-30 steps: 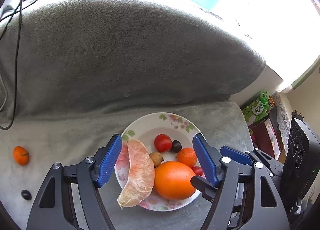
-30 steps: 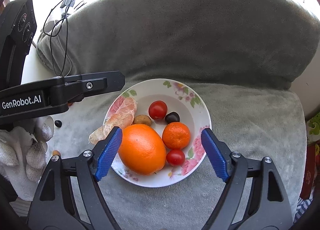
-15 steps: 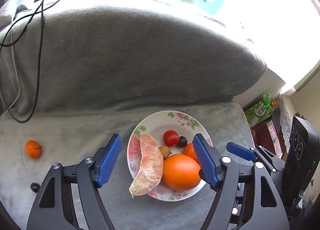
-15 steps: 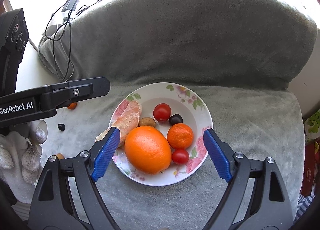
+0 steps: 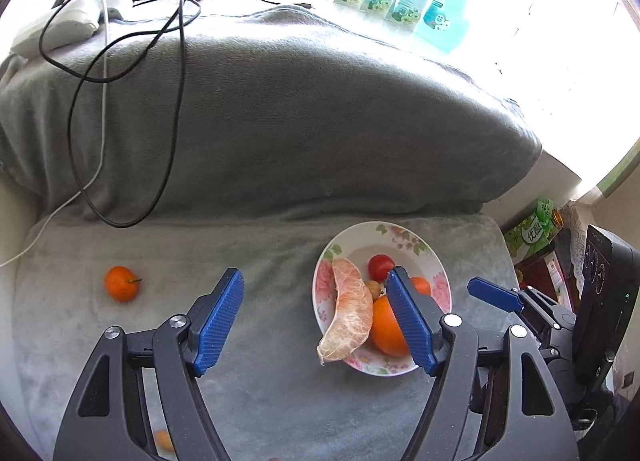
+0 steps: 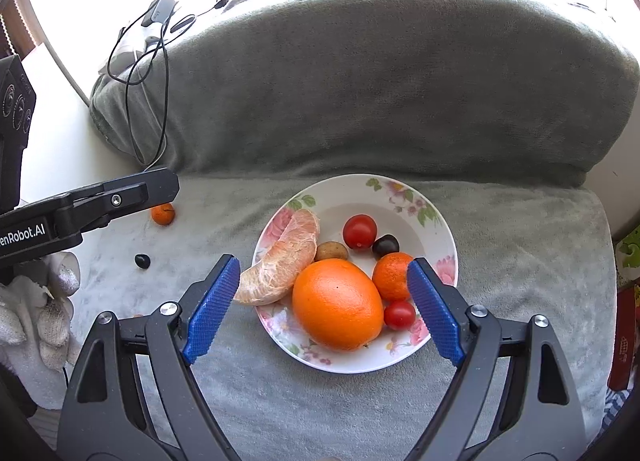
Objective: Organize fruits
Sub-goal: 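Withdraw both grippers from the plate toward the remaining mandarin, plum and brown fruit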
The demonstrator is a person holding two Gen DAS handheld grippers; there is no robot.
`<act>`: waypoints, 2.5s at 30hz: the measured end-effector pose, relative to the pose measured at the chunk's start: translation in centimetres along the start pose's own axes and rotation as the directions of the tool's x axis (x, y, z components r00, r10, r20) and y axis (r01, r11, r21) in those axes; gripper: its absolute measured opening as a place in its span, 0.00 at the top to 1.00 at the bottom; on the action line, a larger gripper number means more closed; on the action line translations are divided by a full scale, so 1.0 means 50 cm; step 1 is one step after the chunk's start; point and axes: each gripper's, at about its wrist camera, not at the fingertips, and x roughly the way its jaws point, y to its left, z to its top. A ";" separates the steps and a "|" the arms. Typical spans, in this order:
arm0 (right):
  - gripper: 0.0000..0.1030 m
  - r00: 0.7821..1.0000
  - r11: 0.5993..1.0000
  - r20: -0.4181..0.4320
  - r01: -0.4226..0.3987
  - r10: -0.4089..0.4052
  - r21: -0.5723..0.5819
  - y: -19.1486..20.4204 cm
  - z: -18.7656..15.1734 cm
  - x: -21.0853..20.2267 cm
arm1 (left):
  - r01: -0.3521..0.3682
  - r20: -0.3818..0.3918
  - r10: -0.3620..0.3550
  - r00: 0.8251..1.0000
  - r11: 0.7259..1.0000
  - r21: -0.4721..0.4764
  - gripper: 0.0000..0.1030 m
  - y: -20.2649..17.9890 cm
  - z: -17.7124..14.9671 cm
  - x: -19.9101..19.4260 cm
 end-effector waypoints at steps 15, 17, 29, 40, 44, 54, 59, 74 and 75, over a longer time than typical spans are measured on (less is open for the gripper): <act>0.15 0.999 0.999 -0.003 -0.044 0.043 -0.031 0.067 0.008 0.011 | -0.093 0.016 0.097 0.995 0.984 -0.151 0.29 0.151 -0.082 -0.072; 0.15 0.998 0.998 -0.007 -0.056 0.056 -0.027 0.073 0.008 0.013 | -0.109 0.013 0.113 0.993 0.979 -0.174 0.29 0.173 -0.102 -0.087; 0.15 0.990 0.989 0.020 -0.136 0.137 -0.059 0.130 0.015 0.032 | -0.164 -0.012 0.167 0.986 0.950 -0.267 0.29 0.269 -0.228 -0.154; 0.07 0.985 0.966 0.006 -0.167 0.172 -0.198 0.227 0.004 0.051 | -0.155 -0.025 0.155 0.988 0.937 -0.312 0.29 0.288 -0.306 -0.168; 0.07 0.987 0.956 -0.007 -0.155 0.158 -0.250 0.261 0.002 0.067 | -0.156 -0.038 0.153 0.988 0.930 -0.333 0.29 0.297 -0.333 -0.168; 0.07 0.981 0.924 -0.095 -0.192 0.170 -0.331 0.340 0.010 0.123 | -0.127 -0.046 0.119 0.992 0.930 -0.346 0.31 0.301 -0.369 -0.157; 0.07 0.965 0.898 -0.156 -0.253 0.210 -0.360 0.380 0.007 0.157 | -0.085 -0.037 0.077 0.996 0.940 -0.329 0.40 0.295 -0.366 -0.141; 0.44 0.927 0.824 -0.299 -0.347 0.227 -0.448 0.477 -0.011 0.258 | -0.007 -0.059 -0.011 0.998 0.951 -0.308 0.59 0.284 -0.353 -0.069; 0.45 0.923 0.821 -0.308 -0.354 0.230 -0.448 0.480 -0.012 0.264 | -0.005 -0.061 -0.014 0.998 0.952 -0.307 0.60 0.284 -0.352 -0.066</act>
